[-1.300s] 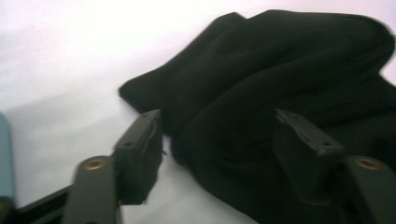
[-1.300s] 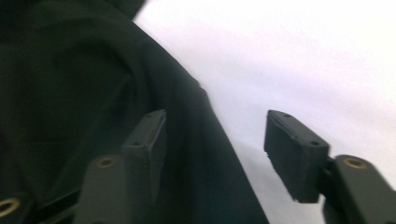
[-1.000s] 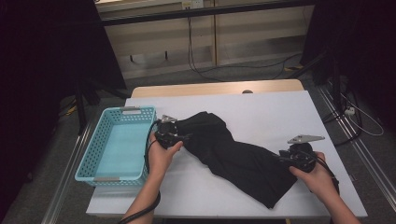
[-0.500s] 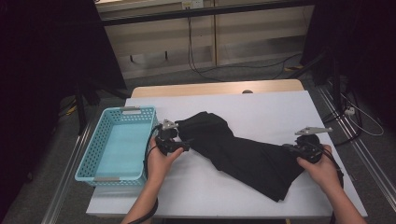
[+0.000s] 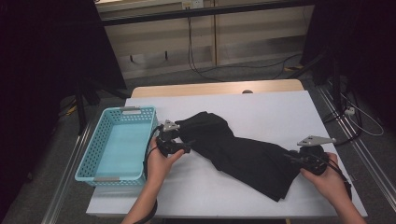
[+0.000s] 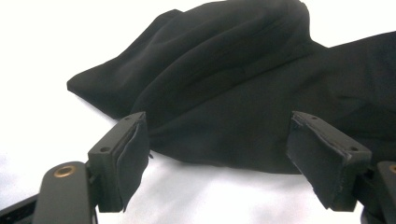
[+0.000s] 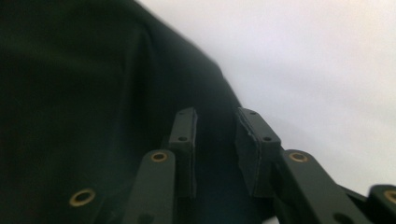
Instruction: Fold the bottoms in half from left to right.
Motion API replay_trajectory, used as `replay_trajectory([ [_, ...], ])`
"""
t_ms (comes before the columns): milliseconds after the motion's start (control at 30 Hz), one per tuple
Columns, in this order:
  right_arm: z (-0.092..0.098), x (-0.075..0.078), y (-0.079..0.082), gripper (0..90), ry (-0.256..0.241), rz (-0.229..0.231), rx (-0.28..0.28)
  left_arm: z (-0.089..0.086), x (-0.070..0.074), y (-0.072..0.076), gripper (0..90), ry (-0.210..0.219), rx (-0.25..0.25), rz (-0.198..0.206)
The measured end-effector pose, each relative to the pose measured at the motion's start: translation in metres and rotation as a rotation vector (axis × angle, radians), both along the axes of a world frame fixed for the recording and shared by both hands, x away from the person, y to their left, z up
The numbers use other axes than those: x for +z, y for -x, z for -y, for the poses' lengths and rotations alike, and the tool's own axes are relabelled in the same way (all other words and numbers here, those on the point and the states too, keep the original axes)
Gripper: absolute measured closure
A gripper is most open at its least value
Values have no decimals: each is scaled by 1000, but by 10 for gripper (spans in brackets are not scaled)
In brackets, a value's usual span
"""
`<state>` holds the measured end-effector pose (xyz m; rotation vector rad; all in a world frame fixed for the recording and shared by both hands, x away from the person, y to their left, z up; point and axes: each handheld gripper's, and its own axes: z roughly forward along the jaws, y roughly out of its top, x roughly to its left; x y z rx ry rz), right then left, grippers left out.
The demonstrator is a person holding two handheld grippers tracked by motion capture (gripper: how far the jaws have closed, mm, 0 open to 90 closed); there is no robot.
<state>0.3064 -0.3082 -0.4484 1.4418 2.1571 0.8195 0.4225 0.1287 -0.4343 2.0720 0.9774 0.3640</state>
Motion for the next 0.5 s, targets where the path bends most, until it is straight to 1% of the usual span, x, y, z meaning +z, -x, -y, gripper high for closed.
replay_trajectory([
  [33, 1, -2, -1, 711, -3, -3, -6, 0, 0, 0, 221, 6, 1, -4],
  [67, 2, -3, -2, 762, -28, 3, -11, 0, 0, 0, 221, 5, 1, -5],
  [133, 3, -2, -3, 866, -45, -12, -9, 0, 0, 0, 221, 5, 2, -2],
  [167, 4, -3, -4, 885, -56, -16, -7, -1, 0, 0, 221, 5, 3, 2],
  [200, 5, -3, -5, 891, -63, -18, -8, 0, 1, 0, 221, 11, 2, -1],
  [267, 6, -2, -7, 897, -80, -18, -20, -1, 2, -1, 221, 2, -1, 9],
  [300, 8, -1, -9, 897, -94, -5, -28, 0, 2, 0, 221, 13, 4, 4],
  [367, 10, 1, -11, 890, -103, -1, -29, 0, 2, 0, 221, 11, 1, 5],
  [400, 11, 2, -11, 869, -90, 9, -38, 0, 2, 0, 221, 14, 1, 7],
  [433, 13, 2, -11, 806, -75, 33, -54, -1, 3, 0, 221, 14, 1, 9],
  [467, 15, 3, -11, 783, -92, 30, -58, -2, 3, 0, 221, 10, 1, 9],
  [500, 18, 5, -10, 765, -91, 31, -72, -2, 3, 0, 221, 12, 4, 7],
])
